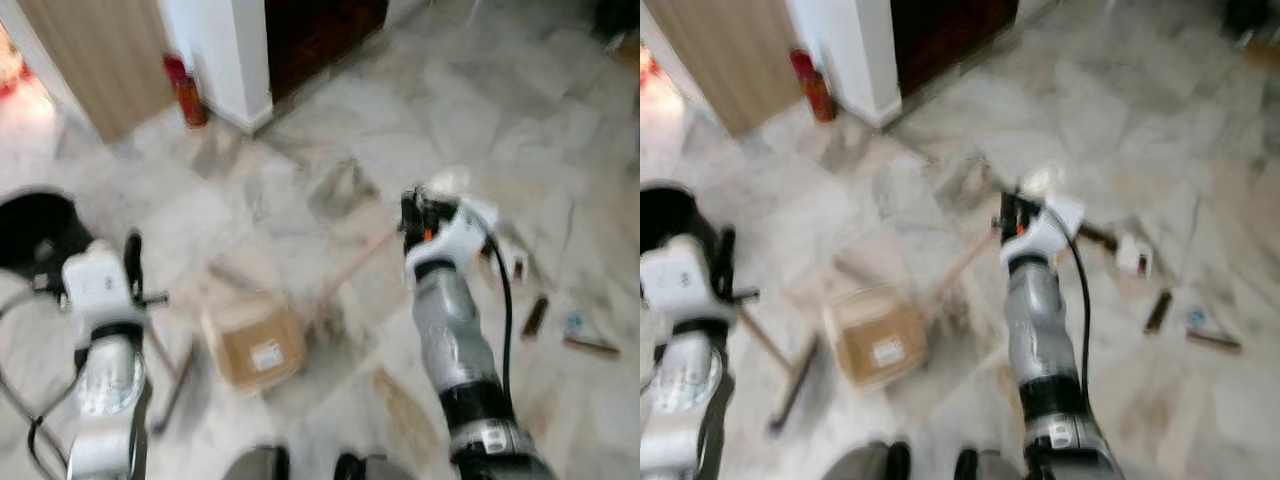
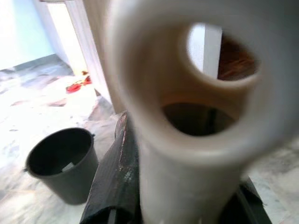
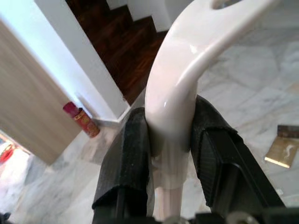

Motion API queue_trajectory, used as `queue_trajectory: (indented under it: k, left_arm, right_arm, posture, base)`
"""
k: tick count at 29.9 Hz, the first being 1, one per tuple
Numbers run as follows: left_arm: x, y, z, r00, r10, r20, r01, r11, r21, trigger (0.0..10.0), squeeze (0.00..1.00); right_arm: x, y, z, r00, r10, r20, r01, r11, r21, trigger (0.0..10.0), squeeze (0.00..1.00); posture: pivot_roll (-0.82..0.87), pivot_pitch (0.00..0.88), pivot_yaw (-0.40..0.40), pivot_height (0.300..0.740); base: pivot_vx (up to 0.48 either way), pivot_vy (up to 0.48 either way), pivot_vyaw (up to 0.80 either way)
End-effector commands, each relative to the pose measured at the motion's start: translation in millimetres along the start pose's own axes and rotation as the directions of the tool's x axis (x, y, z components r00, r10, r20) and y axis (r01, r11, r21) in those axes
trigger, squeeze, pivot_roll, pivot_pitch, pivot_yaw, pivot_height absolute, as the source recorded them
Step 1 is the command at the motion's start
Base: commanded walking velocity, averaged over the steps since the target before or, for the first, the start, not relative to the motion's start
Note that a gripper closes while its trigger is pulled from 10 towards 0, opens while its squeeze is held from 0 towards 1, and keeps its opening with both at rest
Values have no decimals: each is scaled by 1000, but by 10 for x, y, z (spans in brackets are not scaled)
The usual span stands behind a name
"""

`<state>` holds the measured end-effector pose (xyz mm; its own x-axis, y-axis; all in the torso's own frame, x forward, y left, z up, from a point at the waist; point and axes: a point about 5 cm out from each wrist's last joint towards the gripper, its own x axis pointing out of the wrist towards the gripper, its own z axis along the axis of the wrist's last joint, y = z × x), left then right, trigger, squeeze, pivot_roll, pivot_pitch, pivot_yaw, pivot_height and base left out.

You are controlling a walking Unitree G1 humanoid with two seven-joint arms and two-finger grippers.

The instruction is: Sweep floor

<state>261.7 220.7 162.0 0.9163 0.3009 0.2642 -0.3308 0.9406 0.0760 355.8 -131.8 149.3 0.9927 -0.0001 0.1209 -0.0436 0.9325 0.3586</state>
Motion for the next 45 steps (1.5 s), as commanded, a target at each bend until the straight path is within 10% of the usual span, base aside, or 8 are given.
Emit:
queue_trajectory:
  k: [1,45]
  left_arm:
    - [-12,52,80,999,15,42,-15,1000,6,10000,0]
    - [-61,15,86,999,6,47,-7,1000,11,10000,0]
  right_arm:
    - [22,87,84,999,28,41,-28,1000,-2,10000,0]
    - [0,88,54,998,48,33,-47,999,-25,10000,0]
  posture:
    - [84,224,-36,740]
    - [101,188,-40,740]
  base:
    - [0,435,0]
    - [0,333,117]
